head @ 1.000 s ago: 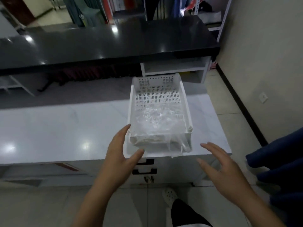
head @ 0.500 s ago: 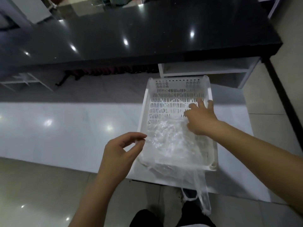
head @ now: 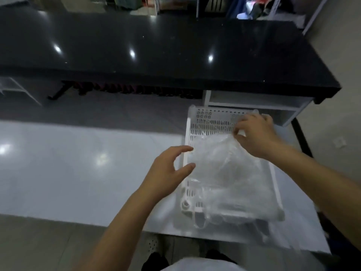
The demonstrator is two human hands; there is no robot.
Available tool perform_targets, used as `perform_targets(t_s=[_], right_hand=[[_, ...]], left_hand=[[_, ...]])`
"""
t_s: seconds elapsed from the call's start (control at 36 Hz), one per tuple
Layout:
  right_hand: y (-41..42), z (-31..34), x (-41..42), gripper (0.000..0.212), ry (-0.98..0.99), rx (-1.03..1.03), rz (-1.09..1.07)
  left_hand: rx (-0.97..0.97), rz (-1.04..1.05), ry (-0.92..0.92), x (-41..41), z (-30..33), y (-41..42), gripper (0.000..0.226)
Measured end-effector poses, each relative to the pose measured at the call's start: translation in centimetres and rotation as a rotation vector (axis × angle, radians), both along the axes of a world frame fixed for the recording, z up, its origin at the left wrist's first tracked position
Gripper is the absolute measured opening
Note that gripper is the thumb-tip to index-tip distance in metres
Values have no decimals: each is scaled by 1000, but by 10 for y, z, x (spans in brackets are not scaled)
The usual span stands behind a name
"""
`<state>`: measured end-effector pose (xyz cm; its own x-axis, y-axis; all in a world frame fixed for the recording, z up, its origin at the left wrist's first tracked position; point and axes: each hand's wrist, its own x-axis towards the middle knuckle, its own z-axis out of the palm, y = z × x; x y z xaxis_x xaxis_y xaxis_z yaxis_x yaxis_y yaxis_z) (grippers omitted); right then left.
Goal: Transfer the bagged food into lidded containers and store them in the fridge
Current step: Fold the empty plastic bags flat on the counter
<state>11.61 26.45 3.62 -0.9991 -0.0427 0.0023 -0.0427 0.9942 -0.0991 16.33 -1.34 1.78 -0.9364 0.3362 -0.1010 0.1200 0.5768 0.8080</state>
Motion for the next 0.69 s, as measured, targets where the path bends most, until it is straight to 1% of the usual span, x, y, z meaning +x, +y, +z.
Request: perform_targets(t_s=[0.08, 0.14, 0.19, 0.25, 0.28, 0.33, 0.42, 0.53, 0.58, 0.69], right_hand=[[-9, 28, -3, 11, 82, -10, -5], [-13, 43, -6, 10, 129, 4, -22], [-18, 52, -9, 10, 143, 16, -65], [-22, 56, -10, 12, 130, 27, -121], [-24, 57, -9, 14, 127, 33, -149], [-30, 56, -7, 22, 136, 28, -194], [-55, 54, -1, 43, 226, -53, -223], [-118, 50, 12, 47, 307, -153, -121], [-157, 43, 20, 50, 268, -186, -63], [-239, 15, 30, 58, 106, -202, 62]], left_hand=[[-73, -121, 15, -37, -2, 14, 55], [-59, -162, -17, -60, -2, 23, 59], [-36, -198, -62, -78, 0, 30, 50], [-2, -236, -80, -89, 2, 34, 28], [46, -244, -93, -92, 5, 34, 19], [160, -233, -124, -96, 9, 29, 10], [300, -164, -145, -99, 14, 3, 9], [440, -4, -192, -99, 17, -63, 10], [475, 99, -202, -95, 13, -103, 9], [523, 358, -237, -77, -6, -174, 9]])
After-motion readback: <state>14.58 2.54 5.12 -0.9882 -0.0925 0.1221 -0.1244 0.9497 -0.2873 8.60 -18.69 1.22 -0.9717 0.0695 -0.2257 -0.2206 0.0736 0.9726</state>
